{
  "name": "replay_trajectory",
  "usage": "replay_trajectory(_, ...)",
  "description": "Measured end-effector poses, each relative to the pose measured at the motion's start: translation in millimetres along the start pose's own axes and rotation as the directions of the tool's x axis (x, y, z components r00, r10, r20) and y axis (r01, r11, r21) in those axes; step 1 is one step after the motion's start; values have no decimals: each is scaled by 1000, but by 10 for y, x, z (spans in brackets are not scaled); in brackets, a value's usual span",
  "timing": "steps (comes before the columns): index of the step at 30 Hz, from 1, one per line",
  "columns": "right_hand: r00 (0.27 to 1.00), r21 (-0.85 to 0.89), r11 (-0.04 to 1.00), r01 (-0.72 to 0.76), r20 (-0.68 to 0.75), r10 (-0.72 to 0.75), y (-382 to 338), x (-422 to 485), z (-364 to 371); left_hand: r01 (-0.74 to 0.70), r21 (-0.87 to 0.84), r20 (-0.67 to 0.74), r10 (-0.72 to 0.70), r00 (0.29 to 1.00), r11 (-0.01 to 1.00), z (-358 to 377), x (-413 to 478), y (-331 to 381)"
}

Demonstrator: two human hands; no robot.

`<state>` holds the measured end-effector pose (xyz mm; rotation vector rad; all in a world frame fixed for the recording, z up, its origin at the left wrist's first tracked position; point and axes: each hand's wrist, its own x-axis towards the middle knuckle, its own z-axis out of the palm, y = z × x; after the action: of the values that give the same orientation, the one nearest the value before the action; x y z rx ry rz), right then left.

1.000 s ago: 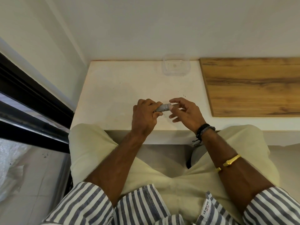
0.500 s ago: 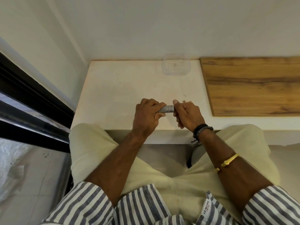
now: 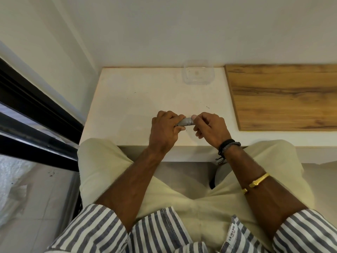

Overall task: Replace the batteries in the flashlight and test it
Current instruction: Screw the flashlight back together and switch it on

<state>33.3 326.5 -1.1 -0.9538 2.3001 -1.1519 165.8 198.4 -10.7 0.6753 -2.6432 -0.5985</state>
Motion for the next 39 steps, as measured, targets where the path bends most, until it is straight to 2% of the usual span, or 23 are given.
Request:
replay_trajectory(4,999,-85,996,-19,-42,15,0,-17,15,-49,-6,-7,49,999,999,15,-14,15)
replay_trajectory(7,998,26,998,-60,22,60,-22,-23,-28,-13,-24,1,13,1000,1000,26,-2,-3)
replay_trajectory(10,994,114,993,-9,112,-4,-21,-18,-73,39,-50,3,-39,999,998,33,9,-41)
replay_trajectory(14,994,59,996,65,81,-69,-11,-18,-64,46,-43,10,-46,999,998,16,9,-39)
replay_trajectory(23,1000,-94,995,15,-14,-17,-19,-40,17,-40,-19,-33,39,999,999,27,-15,11)
replay_trajectory(27,998,56,998,-36,52,33,-30,-37,10,-20,-48,-26,19,999,999,44,1,-21)
replay_trajectory(29,995,91,996,6,101,-15,-10,-19,-25,10,-62,-15,-11,1000,998,53,10,-56)
replay_trajectory(32,990,41,993,114,77,-117,25,-9,-43,36,-73,5,-35,999,997,67,9,-82)
replay_trajectory(39,990,-7,991,137,30,-136,22,-17,-29,25,-76,9,-25,1000,997,70,18,-78)
